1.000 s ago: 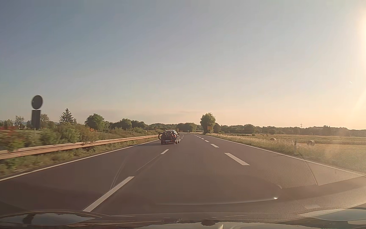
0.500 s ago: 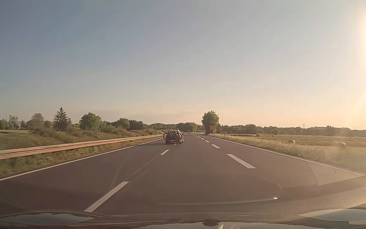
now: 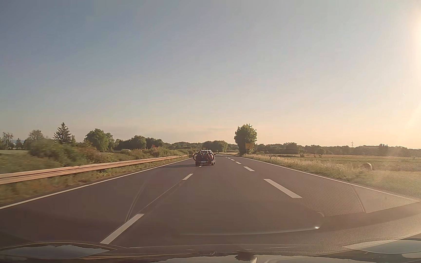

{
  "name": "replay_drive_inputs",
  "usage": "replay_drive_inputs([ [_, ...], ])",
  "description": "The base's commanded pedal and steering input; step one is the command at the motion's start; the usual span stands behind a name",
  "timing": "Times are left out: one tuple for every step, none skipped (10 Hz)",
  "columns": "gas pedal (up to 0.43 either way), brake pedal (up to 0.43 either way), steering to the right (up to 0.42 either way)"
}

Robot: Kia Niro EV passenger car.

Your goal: Follow the waypoints while adhering to traffic rules and regulations

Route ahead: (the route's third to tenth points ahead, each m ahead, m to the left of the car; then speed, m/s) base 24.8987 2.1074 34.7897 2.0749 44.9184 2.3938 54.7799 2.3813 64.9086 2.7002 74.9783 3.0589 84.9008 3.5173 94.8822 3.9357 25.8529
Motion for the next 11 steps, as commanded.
replay_drive_inputs([
  [0.24, 0.0, 0.0],
  [0.228, 0.0, 0.0],
  [0.228, 0.0, 0.0],
  [0.228, 0.0, 0.0],
  [0.228, 0.0, 0.0],
  [0.228, 0.0, -0.001],
  [0.228, 0.0, -0.001],
  [0.228, 0.0, -0.001],
  [0.228, 0.0, -0.001],
  [0.228, 0.0, -0.001],
  [0.228, 0.0, -0.002],
])
